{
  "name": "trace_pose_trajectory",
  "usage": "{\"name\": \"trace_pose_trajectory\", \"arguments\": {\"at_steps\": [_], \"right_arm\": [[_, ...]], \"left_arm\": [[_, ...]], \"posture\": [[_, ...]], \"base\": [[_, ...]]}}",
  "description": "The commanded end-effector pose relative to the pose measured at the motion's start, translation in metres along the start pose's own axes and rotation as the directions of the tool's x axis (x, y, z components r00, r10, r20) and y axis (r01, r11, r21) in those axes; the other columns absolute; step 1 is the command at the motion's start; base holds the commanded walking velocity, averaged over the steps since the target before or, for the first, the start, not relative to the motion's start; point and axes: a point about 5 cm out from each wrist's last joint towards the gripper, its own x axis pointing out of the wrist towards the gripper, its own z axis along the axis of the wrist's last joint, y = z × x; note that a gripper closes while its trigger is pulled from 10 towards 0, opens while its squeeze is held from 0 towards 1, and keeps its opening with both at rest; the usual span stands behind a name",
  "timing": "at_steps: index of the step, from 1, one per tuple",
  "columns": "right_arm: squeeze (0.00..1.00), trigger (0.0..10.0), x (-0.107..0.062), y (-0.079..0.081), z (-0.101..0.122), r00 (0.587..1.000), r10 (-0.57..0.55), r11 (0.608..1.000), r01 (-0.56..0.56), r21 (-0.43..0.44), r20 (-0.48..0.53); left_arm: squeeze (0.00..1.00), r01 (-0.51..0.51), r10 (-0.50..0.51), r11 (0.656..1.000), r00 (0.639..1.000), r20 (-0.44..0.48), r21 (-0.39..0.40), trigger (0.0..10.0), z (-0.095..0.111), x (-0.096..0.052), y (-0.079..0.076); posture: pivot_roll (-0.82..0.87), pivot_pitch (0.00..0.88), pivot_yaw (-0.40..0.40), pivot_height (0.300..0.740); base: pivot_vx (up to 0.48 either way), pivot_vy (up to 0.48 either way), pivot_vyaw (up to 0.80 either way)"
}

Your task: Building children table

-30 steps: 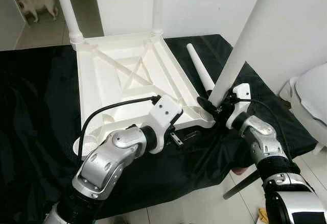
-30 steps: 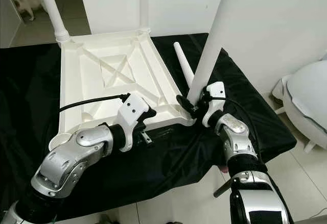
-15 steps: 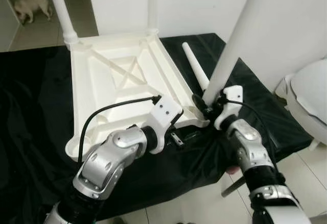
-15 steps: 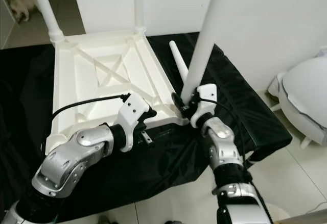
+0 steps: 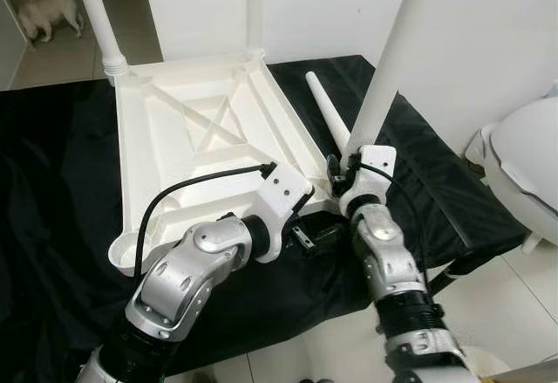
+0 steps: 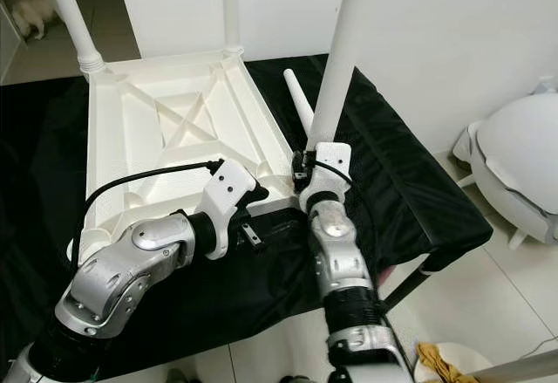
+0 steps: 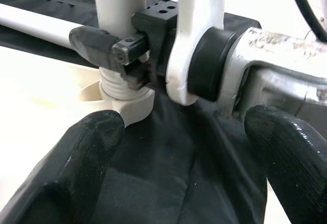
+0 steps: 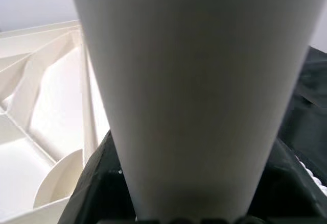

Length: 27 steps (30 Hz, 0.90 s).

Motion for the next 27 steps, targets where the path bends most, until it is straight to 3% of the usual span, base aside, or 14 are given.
{"name": "trace_pose_trajectory", "arguments": {"at_steps": [1, 6, 7, 10, 11, 18, 19, 20, 27], "right_arm": [[0.0, 10.0, -0.002, 0.003, -0.001, 1.0, -0.006, 1.0, 0.007, 0.025, -0.022], [0.0, 10.0, -0.004, 0.002, -0.001, 0.999, -0.016, 1.0, 0.017, 0.025, -0.036], [0.54, 10.0, -0.004, -0.001, 0.0, 0.999, -0.022, 0.999, 0.022, 0.023, -0.03], [0.54, 10.0, -0.003, -0.004, 0.002, 0.999, -0.024, 0.999, 0.025, 0.023, -0.022], [1.0, 10.0, -0.003, -0.005, 0.003, 1.0, -0.007, 1.0, 0.008, 0.024, -0.013], [1.0, 10.0, -0.004, -0.013, 0.006, 0.998, 0.056, 0.998, -0.056, 0.013, 0.003], [1.0, 10.0, -0.005, -0.015, 0.007, 0.99, 0.139, 0.99, -0.139, -0.014, 0.002], [0.0, 10.0, -0.005, -0.017, 0.006, 0.982, 0.188, 0.982, -0.188, -0.033, -0.006], [0.0, 10.0, -0.008, -0.033, 0.004, 0.93, 0.366, 0.922, -0.367, -0.126, -0.034]], "left_arm": [[0.0, -0.001, 0.001, 1.0, 1.0, -0.002, 0.004, 10.0, 0.001, 0.0, 0.0], [0.0, -0.005, 0.005, 1.0, 1.0, -0.001, 0.003, 10.0, 0.001, 0.0, 0.0], [0.0, -0.004, 0.004, 1.0, 1.0, 0.0, 0.003, 10.0, 0.001, 0.0, 0.0], [0.0, -0.003, 0.003, 1.0, 1.0, 0.0, 0.003, 10.0, 0.001, 0.001, 0.0], [0.0, -0.002, 0.002, 1.0, 1.0, 0.001, 0.004, 10.0, 0.001, 0.001, 0.0], [0.0, 0.001, -0.001, 1.0, 1.0, 0.003, 0.003, 10.0, 0.002, 0.002, -0.001], [0.0, 0.002, -0.002, 1.0, 1.0, 0.004, 0.003, 10.0, 0.002, 0.002, -0.001], [0.0, 0.002, -0.002, 1.0, 1.0, 0.004, 0.003, 10.0, 0.002, 0.002, -0.001], [0.0, 0.004, -0.004, 1.0, 1.0, 0.005, 0.002, 10.0, 0.002, 0.002, -0.001]], "posture": [[-0.03, 0.097, -0.011, 0.74], [-0.03, 0.096, -0.012, 0.74], [-0.03, 0.095, -0.011, 0.74], [-0.03, 0.094, -0.01, 0.74], [-0.04, 0.095, -0.011, 0.74], [-0.04, 0.096, -0.009, 0.74], [-0.04, 0.097, -0.009, 0.74], [-0.05, 0.097, -0.009, 0.74], [-0.05, 0.096, -0.009, 0.74]], "base": [[0.0, 0.0, 0.0], [0.0, 0.0, 0.0], [0.0, 0.0, 0.0], [0.0, 0.0, 0.0], [0.0, 0.0, 0.0], [0.0, 0.0, 0.0], [0.0, 0.0, 0.0], [0.0, 0.0, 0.0], [0.0, 0.0, 0.0]]}}
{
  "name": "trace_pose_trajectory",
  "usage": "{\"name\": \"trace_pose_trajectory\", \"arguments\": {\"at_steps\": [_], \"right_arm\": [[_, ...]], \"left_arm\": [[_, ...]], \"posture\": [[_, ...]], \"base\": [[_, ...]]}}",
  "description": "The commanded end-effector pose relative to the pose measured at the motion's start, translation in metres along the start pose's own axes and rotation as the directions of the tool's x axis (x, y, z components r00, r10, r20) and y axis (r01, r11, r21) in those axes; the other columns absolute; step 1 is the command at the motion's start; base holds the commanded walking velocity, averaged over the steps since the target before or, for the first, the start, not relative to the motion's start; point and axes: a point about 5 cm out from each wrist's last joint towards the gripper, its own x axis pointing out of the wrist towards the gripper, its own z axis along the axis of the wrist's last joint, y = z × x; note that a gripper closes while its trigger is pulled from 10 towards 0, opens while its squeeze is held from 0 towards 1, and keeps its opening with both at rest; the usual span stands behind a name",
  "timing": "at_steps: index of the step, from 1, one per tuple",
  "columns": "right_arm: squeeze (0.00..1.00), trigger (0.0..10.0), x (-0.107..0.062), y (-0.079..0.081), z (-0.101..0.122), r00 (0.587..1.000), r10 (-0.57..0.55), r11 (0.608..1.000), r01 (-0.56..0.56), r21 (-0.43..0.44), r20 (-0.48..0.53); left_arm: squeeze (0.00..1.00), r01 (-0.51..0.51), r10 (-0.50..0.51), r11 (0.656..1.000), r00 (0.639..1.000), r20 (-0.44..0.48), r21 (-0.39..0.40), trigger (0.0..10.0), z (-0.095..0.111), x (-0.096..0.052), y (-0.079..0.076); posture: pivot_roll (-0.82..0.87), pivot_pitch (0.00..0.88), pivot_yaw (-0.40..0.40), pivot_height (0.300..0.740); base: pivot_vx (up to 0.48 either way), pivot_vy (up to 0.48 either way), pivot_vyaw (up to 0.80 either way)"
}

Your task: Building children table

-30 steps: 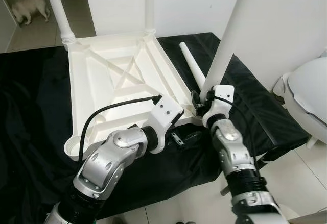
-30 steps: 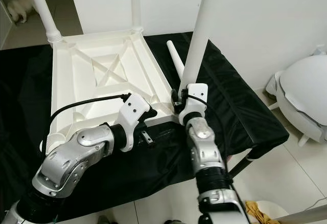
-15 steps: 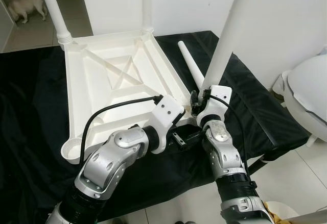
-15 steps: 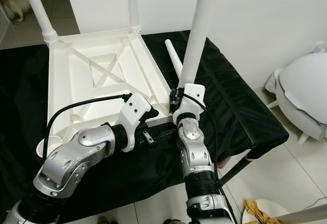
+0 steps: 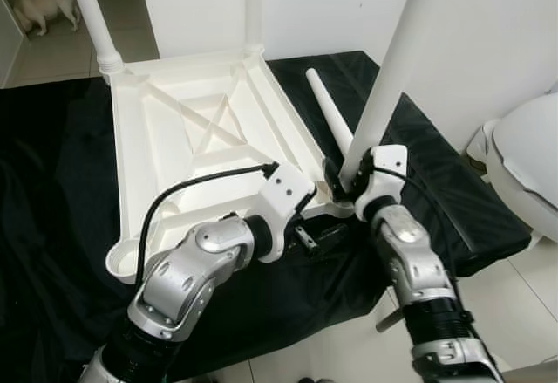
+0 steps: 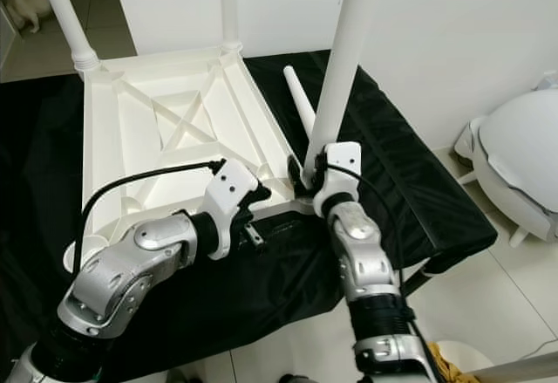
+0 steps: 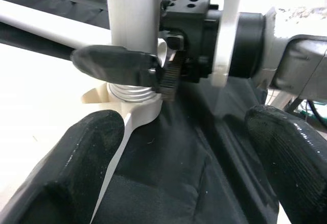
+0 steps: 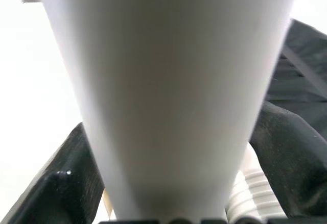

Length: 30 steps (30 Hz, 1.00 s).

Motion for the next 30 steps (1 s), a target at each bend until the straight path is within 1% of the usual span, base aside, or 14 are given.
{"name": "trace_pose_trajectory", "arguments": {"at_steps": [1, 2, 3, 4, 6, 7, 8, 13, 19, 22, 26, 28, 29, 30], "right_arm": [[0.0, 10.0, -0.002, 0.001, -0.003, 0.998, 0.056, 0.998, -0.056, -0.004, 0.0], [0.0, 10.0, -0.002, 0.001, -0.003, 0.998, 0.056, 0.998, -0.056, -0.004, 0.0], [0.0, 10.0, -0.004, 0.0, -0.003, 0.995, 0.099, 0.995, -0.099, -0.005, -0.001], [0.0, 10.0, -0.004, 0.0, -0.003, 0.995, 0.099, 0.995, -0.099, -0.005, -0.001], [0.0, 10.0, -0.009, -0.005, -0.004, 0.98, 0.2, 0.98, -0.2, -0.012, 0.001], [0.0, 10.0, -0.009, -0.005, -0.004, 0.98, 0.2, 0.98, -0.2, -0.012, 0.001], [0.0, 10.0, -0.01, -0.009, -0.006, 0.975, 0.22, 0.975, -0.22, -0.037, -0.009], [0.0, 10.0, -0.013, -0.017, -0.013, 0.951, 0.305, 0.951, -0.307, -0.044, -0.04], [0.0, 10.0, -0.011, -0.021, -0.016, 0.948, 0.317, 0.946, -0.319, -0.062, -0.042], [0.0, 10.0, -0.008, -0.026, -0.018, 0.952, 0.303, 0.948, -0.306, -0.081, -0.048], [0.0, 10.0, -0.006, -0.029, -0.02, 0.956, 0.29, 0.953, -0.293, -0.082, -0.05], [0.0, 3.6, -0.004, -0.031, -0.022, 0.959, 0.278, 0.956, -0.282, -0.078, -0.054], [0.0, 0.0, -0.004, -0.032, -0.023, 0.96, 0.274, 0.958, -0.277, -0.069, -0.053], [0.0, 0.0, -0.004, -0.031, -0.024, 0.959, 0.279, 0.957, -0.282, -0.065, -0.048]], "left_arm": [[0.0, 0.001, -0.001, 1.0, 1.0, 0.0, 0.004, 10.0, 0.001, 0.001, 0.0], [0.0, 0.001, -0.001, 1.0, 1.0, 0.0, 0.004, 10.0, 0.001, 0.001, 0.0], [0.0, 0.0, 0.0, 1.0, 1.0, -0.001, 0.005, 10.0, 0.001, 0.001, 0.0], [0.0, 0.0, 0.0, 1.0, 1.0, -0.001, 0.005, 10.0, 0.001, 0.001, 0.0], [0.0, -0.005, 0.005, 1.0, 1.0, -0.002, 0.005, 10.0, 0.001, 0.0, 0.001], [0.0, -0.005, 0.005, 1.0, 1.0, -0.002, 0.005, 10.0, 0.001, 0.0, 0.001], [0.0, -0.005, 0.005, 1.0, 1.0, -0.002, 0.005, 10.0, 0.001, 0.0, 0.001], [0.0, -0.003, 0.003, 1.0, 1.0, -0.002, 0.006, 10.0, 0.001, -0.001, 0.001], [0.0, 0.005, -0.005, 1.0, 1.0, -0.006, 0.01, 10.0, 0.001, -0.002, 0.001], [0.0, 0.01, -0.01, 1.0, 1.0, -0.01, 0.012, 10.0, 0.001, -0.001, 0.0], [0.0, 0.015, -0.015, 1.0, 1.0, -0.013, 0.013, 10.0, 0.001, -0.001, 0.0], [0.0, 0.017, -0.017, 1.0, 1.0, -0.013, 0.013, 10.0, 0.001, -0.001, -0.001], [0.0, 0.017, -0.017, 1.0, 1.0, -0.014, 0.014, 10.0, 0.001, -0.001, -0.001], [0.0, 0.016, -0.016, 1.0, 1.0, -0.014, 0.014, 10.0, 0.001, -0.001, -0.001]], "posture": [[-0.04, 0.097, -0.012, 0.74], [-0.04, 0.097, -0.012, 0.74], [-0.04, 0.097, -0.012, 0.74], [-0.04, 0.097, -0.012, 0.74], [-0.04, 0.096, -0.012, 0.74], [-0.04, 0.096, -0.012, 0.74], [-0.04, 0.095, -0.011, 0.74], [-0.04, 0.092, -0.006, 0.74], [-0.04, 0.088, 0.004, 0.74], [-0.04, 0.086, 0.008, 0.74], [-0.03, 0.083, 0.007, 0.74], [-0.03, 0.081, 0.007, 0.74], [-0.03, 0.078, 0.005, 0.74], [-0.03, 0.077, 0.004, 0.74]], "base": [[0.0, 0.0, 0.0], [0.0, 0.0, 0.0], [0.0, 0.0, 0.0], [0.0, 0.0, 0.0], [0.0, 0.0, 0.0], [0.0, 0.0, 0.0], [0.0, 0.0, 0.0], [0.0, 0.0, 0.0], [0.0, 0.0, 0.0], [0.0, 0.0, 0.0], [0.0, 0.0, 0.0], [0.0, 0.0, 0.0], [0.0, 0.0, 0.0], [0.0, 0.0, 0.0]]}}
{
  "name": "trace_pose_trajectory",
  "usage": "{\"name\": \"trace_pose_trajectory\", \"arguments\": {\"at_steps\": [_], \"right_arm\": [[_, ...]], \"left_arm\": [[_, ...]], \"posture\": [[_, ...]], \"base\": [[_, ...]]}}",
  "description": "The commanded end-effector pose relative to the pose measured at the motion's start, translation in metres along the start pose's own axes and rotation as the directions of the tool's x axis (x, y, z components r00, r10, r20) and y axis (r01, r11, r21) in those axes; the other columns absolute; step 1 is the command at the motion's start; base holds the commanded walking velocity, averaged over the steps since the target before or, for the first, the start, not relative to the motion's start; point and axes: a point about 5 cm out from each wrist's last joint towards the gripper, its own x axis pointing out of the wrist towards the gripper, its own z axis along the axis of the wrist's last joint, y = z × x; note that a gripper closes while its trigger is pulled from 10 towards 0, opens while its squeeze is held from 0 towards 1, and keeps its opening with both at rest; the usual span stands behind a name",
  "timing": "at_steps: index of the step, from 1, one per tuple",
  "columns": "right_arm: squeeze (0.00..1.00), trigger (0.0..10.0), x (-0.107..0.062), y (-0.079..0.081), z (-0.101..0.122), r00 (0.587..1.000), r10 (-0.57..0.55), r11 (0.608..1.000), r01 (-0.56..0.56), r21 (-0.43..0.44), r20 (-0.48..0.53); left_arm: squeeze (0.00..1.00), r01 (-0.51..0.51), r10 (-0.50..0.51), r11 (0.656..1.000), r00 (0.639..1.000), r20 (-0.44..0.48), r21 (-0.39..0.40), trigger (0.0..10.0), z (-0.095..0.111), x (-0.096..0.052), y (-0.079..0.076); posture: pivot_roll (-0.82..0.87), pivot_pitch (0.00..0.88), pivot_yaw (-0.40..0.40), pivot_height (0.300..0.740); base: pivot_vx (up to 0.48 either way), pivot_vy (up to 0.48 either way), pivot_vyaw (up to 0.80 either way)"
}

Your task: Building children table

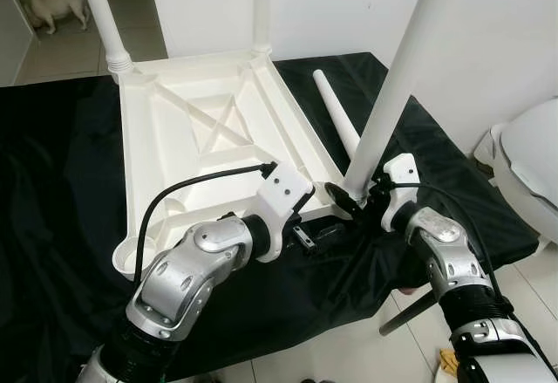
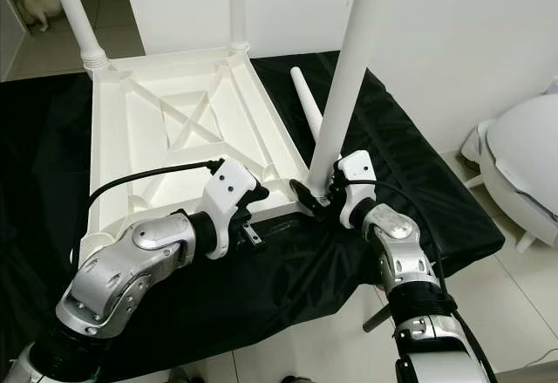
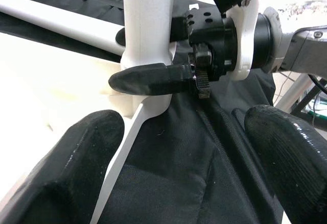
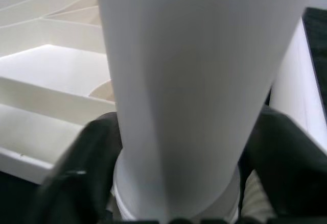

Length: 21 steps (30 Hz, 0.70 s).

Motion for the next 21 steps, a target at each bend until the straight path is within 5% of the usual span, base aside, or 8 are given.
{"name": "trace_pose_trajectory", "arguments": {"at_steps": [1, 14, 15, 21], "right_arm": [[0.0, 0.0, -0.002, -0.004, -0.002, 1.0, -0.013, 1.0, 0.013, 0.008, 0.003], [0.0, 0.0, 0.0, 0.006, -0.004, 0.999, 0.005, 0.999, -0.007, 0.035, 0.034], [0.0, 10.0, 0.001, 0.007, -0.004, 1.0, -0.01, 0.999, 0.009, 0.044, 0.026], [0.0, 10.0, 0.008, 0.016, -0.003, 0.998, -0.06, 0.994, 0.056, 0.097, 0.036]], "left_arm": [[0.0, 0.02, -0.019, 1.0, 1.0, -0.005, 0.01, 10.0, 0.002, 0.0, -0.002], [0.0, 0.011, -0.011, 1.0, 1.0, -0.004, 0.005, 10.0, 0.002, -0.001, -0.001], [0.0, 0.011, -0.011, 1.0, 1.0, -0.004, 0.004, 10.0, 0.002, -0.001, -0.001], [0.0, 0.013, -0.013, 1.0, 1.0, -0.004, -0.001, 10.0, 0.002, 0.0, -0.001]], "posture": [[-0.03, 0.077, 0.005, 0.74], [-0.03, 0.092, 0.002, 0.74], [-0.03, 0.094, 0.002, 0.74], [-0.04, 0.098, 0.003, 0.74]], "base": [[0.0, 0.0, 0.0], [0.0, 0.0, 0.0], [0.0, 0.0, 0.0], [0.0, 0.0, 0.0]]}}
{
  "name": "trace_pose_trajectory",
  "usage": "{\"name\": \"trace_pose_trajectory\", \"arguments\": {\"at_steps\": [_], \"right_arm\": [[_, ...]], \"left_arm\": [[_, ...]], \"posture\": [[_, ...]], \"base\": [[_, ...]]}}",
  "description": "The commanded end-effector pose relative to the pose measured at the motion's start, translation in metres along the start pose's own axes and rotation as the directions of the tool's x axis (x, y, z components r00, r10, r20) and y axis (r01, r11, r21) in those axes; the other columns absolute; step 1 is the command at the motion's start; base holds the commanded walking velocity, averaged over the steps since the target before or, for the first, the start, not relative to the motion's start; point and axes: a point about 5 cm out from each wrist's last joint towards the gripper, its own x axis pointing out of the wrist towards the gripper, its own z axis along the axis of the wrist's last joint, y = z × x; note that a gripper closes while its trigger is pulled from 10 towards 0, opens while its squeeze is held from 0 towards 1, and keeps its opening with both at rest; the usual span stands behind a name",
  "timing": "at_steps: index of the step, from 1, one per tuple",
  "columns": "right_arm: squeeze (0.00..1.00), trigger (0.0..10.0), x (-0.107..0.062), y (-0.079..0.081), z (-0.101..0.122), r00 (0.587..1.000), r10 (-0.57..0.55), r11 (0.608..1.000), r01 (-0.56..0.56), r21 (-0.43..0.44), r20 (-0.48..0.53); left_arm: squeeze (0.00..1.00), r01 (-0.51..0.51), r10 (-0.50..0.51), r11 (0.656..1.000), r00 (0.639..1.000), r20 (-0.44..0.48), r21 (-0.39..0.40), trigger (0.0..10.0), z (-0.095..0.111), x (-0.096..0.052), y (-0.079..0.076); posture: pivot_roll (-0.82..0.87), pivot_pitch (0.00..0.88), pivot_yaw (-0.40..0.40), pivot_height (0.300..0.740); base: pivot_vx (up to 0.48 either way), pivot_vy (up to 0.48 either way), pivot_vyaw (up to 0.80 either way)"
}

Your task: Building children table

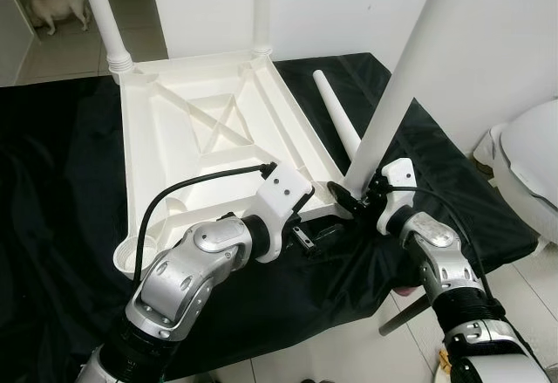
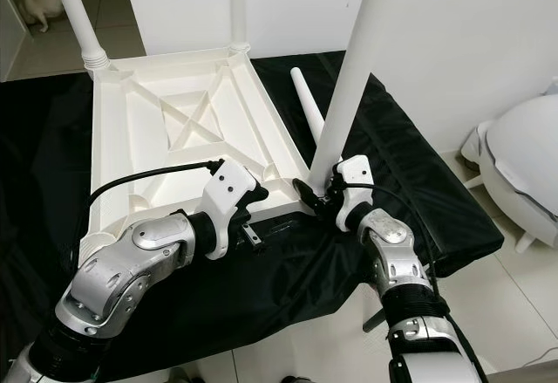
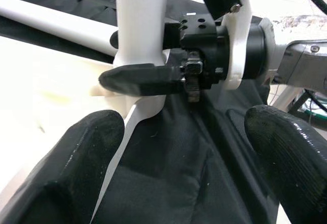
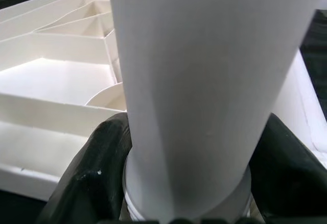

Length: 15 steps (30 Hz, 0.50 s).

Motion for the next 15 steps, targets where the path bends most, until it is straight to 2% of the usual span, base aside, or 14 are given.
{"name": "trace_pose_trajectory", "arguments": {"at_steps": [1, 2, 4, 8, 10, 12, 15], "right_arm": [[0.0, 10.0, 0.003, 0.007, -0.001, 1.0, -0.016, 0.999, 0.016, 0.039, 0.004], [0.0, 10.0, 0.007, 0.015, 0.002, 0.999, -0.034, 0.998, 0.033, 0.052, 0.022], [0.0, 10.0, 0.007, 0.015, 0.002, 0.999, -0.034, 0.998, 0.033, 0.052, 0.022], [0.0, 10.0, 0.011, 0.025, 0.007, 0.996, -0.072, 0.995, 0.068, 0.079, 0.049], [0.0, 10.0, 0.015, 0.034, 0.009, 0.991, -0.125, 0.987, 0.118, 0.109, 0.055], [0.0, 10.0, 0.015, 0.034, 0.009, 0.991, -0.125, 0.987, 0.118, 0.109, 0.055], [0.0, 10.0, 0.019, 0.043, 0.013, 0.978, -0.198, 0.973, 0.188, 0.135, 0.069]], "left_arm": [[0.0, 0.012, -0.012, 1.0, 1.0, -0.002, 0.004, 10.0, 0.002, 0.0, -0.001], [0.0, 0.013, -0.013, 1.0, 1.0, -0.002, 0.004, 10.0, 0.002, 0.0, -0.001], [0.0, 0.013, -0.013, 1.0, 1.0, -0.002, 0.004, 10.0, 0.002, 0.0, -0.001], [0.0, 0.011, -0.011, 1.0, 1.0, -0.004, 0.002, 10.0, 0.002, -0.001, -0.001], [0.0, 0.009, -0.009, 1.0, 1.0, -0.006, -0.001, 10.0, 0.001, -0.001, -0.001], [0.0, 0.009, -0.009, 1.0, 1.0, -0.006, -0.001, 10.0, 0.001, -0.001, -0.001], [0.0, 0.006, -0.006, 1.0, 1.0, -0.008, -0.004, 10.0, 0.001, -0.002, -0.001]], "posture": [[-0.04, 0.098, 0.003, 0.74], [-0.04, 0.099, 0.003, 0.74], [-0.04, 0.099, 0.003, 0.74], [-0.03, 0.104, 0.001, 0.74], [-0.03, 0.106, -0.001, 0.74], [-0.03, 0.106, -0.001, 0.74], [-0.03, 0.107, -0.001, 0.74]], "base": [[0.0, 0.0, 0.0], [0.0, 0.0, 0.0], [0.0, 0.0, 0.0], [0.0, 0.0, 0.0], [0.0, 0.0, 0.0], [0.0, 0.0, 0.0], [0.0, 0.0, 0.0]]}}
